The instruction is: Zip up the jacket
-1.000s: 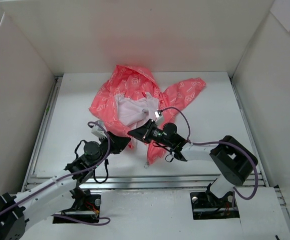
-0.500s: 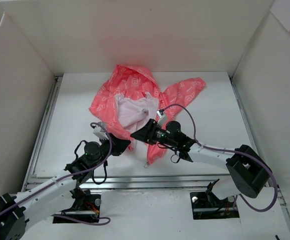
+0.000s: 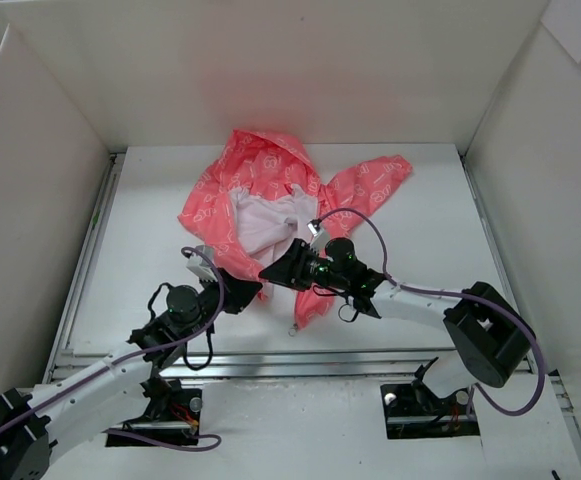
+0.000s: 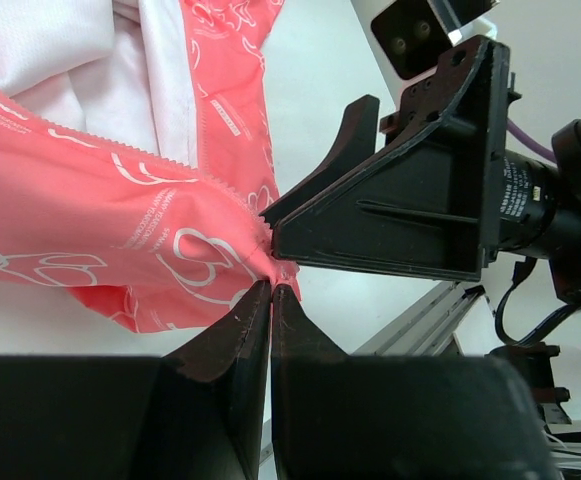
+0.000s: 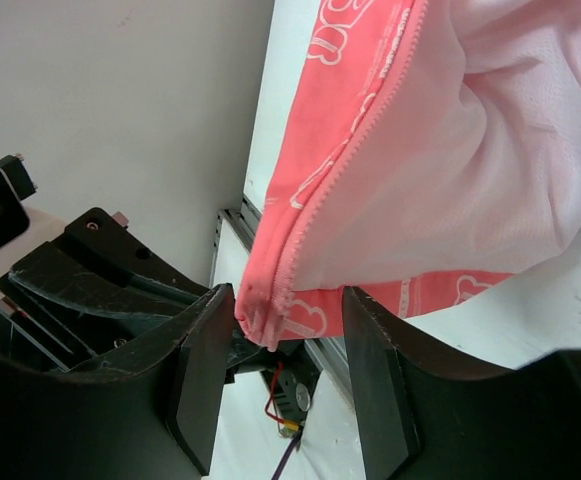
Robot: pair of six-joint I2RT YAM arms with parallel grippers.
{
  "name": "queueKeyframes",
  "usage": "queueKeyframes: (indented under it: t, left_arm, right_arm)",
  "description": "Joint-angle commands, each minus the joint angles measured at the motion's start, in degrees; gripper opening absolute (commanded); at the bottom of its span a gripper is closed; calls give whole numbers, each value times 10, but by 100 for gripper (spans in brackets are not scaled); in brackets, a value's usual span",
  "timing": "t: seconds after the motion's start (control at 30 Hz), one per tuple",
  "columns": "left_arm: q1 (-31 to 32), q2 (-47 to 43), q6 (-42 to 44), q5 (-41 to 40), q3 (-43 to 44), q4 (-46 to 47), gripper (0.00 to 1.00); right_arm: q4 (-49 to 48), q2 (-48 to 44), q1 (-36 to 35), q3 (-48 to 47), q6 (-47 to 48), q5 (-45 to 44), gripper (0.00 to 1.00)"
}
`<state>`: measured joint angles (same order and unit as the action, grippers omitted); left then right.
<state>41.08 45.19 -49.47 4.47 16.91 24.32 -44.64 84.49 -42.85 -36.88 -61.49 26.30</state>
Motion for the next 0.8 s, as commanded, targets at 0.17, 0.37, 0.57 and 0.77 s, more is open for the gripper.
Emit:
queueKeyframes:
  t: [0.17, 0.37, 0.57, 0.77]
  left_arm:
    - [-4, 3, 11, 15, 6, 59, 0]
    - [-4, 17, 15, 34, 8, 64, 0]
    - [-4, 12, 7, 27, 12, 49, 0]
    - [-4, -10, -19, 7, -8, 78, 32]
  right_arm:
    - [-63, 14, 0, -25, -23, 23, 27]
    - [-101, 17, 0, -24, -16, 21, 0]
    - [-145, 5, 0, 6, -22, -4, 0]
    - [-179, -4, 0, 37, -42, -22, 0]
